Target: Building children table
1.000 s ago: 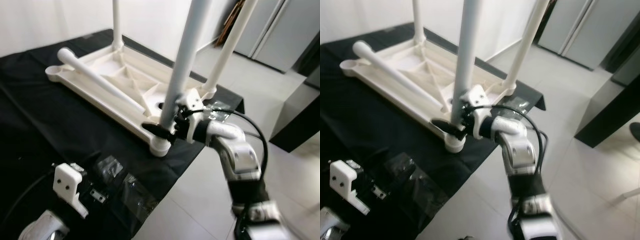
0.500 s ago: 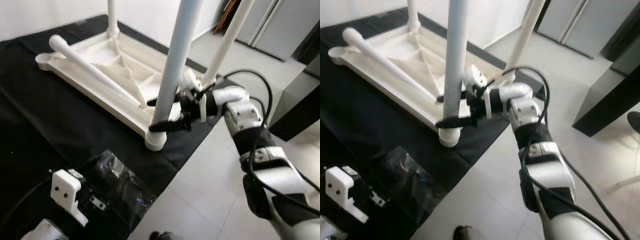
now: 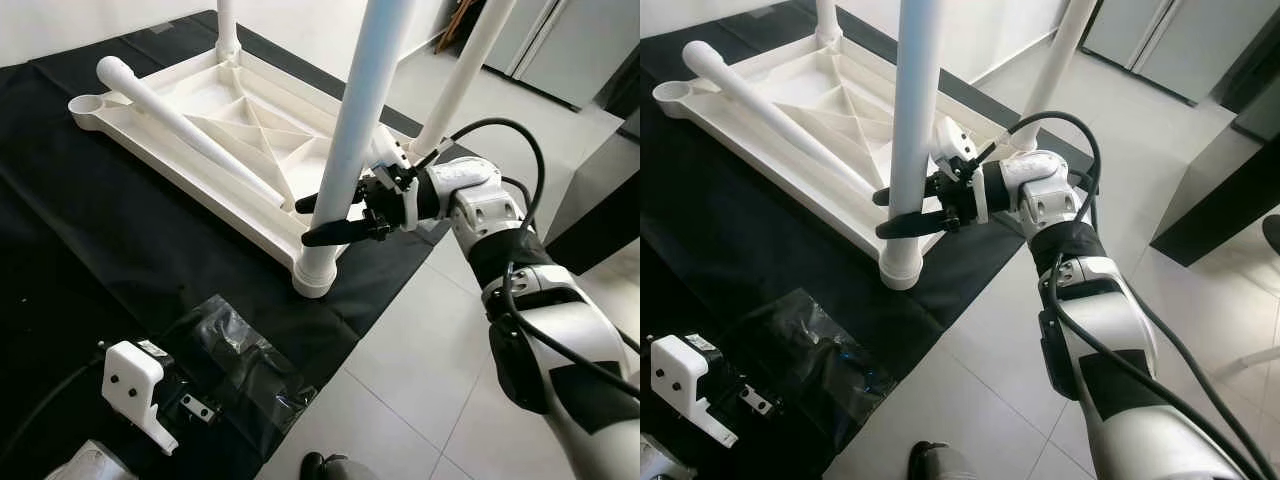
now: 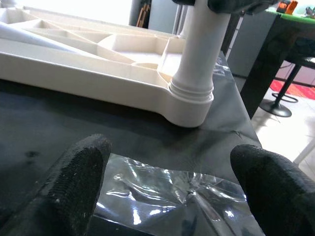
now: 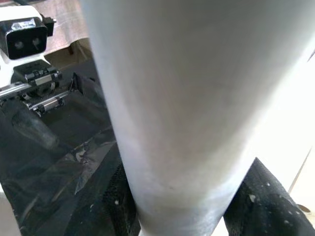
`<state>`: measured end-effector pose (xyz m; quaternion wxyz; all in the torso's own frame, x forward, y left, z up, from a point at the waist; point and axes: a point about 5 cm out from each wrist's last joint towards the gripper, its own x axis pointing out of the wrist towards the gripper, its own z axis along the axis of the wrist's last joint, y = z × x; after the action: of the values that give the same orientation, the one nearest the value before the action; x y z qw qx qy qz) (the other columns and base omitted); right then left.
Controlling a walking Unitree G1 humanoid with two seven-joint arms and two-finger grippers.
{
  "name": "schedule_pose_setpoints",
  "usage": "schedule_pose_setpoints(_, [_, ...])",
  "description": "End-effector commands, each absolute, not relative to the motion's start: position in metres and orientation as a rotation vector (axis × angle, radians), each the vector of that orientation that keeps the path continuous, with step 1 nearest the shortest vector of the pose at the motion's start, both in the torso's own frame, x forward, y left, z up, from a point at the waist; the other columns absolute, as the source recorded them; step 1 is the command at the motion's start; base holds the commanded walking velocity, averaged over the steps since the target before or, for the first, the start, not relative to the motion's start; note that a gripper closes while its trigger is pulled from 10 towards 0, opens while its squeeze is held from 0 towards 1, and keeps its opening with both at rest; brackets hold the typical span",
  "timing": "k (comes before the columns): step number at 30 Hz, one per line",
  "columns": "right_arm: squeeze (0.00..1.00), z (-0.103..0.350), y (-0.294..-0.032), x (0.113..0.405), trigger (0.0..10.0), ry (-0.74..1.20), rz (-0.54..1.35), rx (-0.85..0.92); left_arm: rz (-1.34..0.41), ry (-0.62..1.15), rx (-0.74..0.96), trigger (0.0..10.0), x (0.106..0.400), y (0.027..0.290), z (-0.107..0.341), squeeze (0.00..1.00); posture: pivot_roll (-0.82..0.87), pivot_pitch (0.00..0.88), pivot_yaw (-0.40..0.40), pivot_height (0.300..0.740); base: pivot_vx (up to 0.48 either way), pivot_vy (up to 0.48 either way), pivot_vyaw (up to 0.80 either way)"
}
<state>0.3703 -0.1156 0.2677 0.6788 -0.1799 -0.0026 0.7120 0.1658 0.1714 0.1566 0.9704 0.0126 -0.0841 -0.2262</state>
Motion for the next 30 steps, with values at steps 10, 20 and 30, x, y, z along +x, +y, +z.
schedule_pose_setpoints(10, [0.0, 0.138, -0.086, 0.311, 0.0, 0.265, 0.644, -0.094, -0.454, -0.163, 0.028, 10.0, 0.173, 0.174, 0.153, 0.0, -0.03, 0.174, -0.187, 0.74, 0.0, 0.0, 0.0])
schedule_pose_setpoints(20, [0.0, 0.146, -0.078, 0.306, 0.0, 0.153, 0.552, -0.18, -0.45, -0.167, 0.035, 10.0, 0.182, 0.181, 0.149, 0.0, -0.04, 0.133, -0.17, 0.74, 0.0, 0.0, 0.0])
schedule_pose_setpoints(30, [1.0, 0.184, -0.06, 0.31, 10.0, 0.103, 0.909, -0.099, -0.453, -0.174, 0.038, 10.0, 0.182, 0.178, 0.15, 0.0, -0.03, 0.149, -0.177, 0.74, 0.0, 0.0, 0.0])
